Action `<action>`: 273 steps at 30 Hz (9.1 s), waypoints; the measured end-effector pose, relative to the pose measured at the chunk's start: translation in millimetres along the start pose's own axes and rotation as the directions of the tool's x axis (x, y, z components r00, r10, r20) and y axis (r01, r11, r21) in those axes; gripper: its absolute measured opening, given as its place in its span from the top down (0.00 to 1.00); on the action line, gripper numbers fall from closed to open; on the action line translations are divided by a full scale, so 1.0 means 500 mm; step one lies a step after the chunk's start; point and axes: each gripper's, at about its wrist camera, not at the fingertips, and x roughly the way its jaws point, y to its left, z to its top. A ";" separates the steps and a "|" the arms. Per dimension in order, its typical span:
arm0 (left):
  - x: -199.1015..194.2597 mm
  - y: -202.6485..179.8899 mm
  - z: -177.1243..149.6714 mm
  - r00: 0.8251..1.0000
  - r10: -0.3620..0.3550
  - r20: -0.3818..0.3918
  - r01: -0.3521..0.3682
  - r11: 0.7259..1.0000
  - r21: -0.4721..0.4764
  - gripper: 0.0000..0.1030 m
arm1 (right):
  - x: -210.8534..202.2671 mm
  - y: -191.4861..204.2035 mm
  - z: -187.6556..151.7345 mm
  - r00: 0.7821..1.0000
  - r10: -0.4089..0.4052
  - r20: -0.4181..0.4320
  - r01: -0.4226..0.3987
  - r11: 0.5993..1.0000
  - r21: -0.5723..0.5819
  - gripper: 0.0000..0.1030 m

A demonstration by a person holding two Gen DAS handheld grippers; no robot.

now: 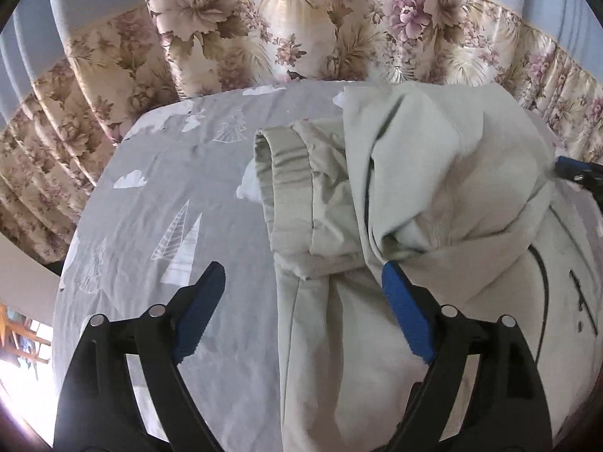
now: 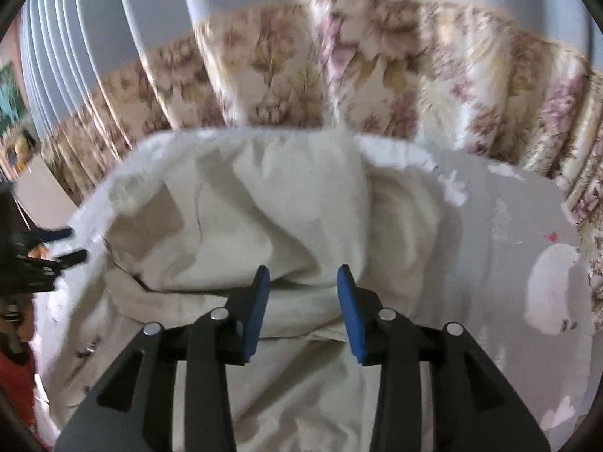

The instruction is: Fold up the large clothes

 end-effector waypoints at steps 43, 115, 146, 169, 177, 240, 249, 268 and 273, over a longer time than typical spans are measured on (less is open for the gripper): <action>-0.153 0.003 -0.413 1.000 -0.016 0.006 0.016 0.995 -0.096 0.09 | -0.370 -0.051 -0.557 0.952 -0.272 0.143 0.209 0.914 0.349 0.43; -0.139 0.003 -0.364 0.947 -0.303 -0.106 0.297 0.953 -0.065 0.98 | -0.342 0.049 -0.487 0.993 -0.119 0.003 0.117 0.976 0.183 0.89; 0.047 0.193 0.112 0.994 -0.096 -0.060 0.082 0.977 -0.198 0.22 | -0.154 -0.189 0.000 0.990 0.115 0.086 -0.139 0.915 0.378 0.54; -0.026 -0.028 0.071 0.994 -0.104 -0.043 0.106 0.993 0.053 0.08 | -0.350 -0.051 0.120 0.939 -0.288 0.186 0.303 0.952 -0.052 0.28; 0.019 -0.036 0.060 0.995 -0.034 -0.093 0.041 0.997 0.071 0.32 | -0.168 -0.006 0.056 0.983 -0.156 0.093 0.179 0.912 -0.370 0.28; 0.022 0.206 0.231 0.984 -0.174 0.043 0.178 0.973 -0.149 0.05 | -0.010 -0.176 0.061 0.992 -0.116 0.050 0.105 0.976 0.188 0.26; 0.075 0.126 0.097 0.998 -0.056 -0.028 0.056 0.998 -0.014 0.05 | 0.106 -0.116 0.096 0.998 -0.047 -0.049 0.053 0.993 0.109 0.38; 0.257 0.155 0.305 0.973 0.195 -0.122 -0.214 0.964 -0.161 0.08 | 0.016 -0.205 0.080 0.975 -0.220 0.026 0.214 0.965 0.149 0.70; 0.191 0.121 0.253 0.974 0.216 -0.069 -0.222 0.971 -0.090 0.08 | 0.030 -0.132 0.074 0.999 -0.010 0.042 0.002 0.982 0.190 0.31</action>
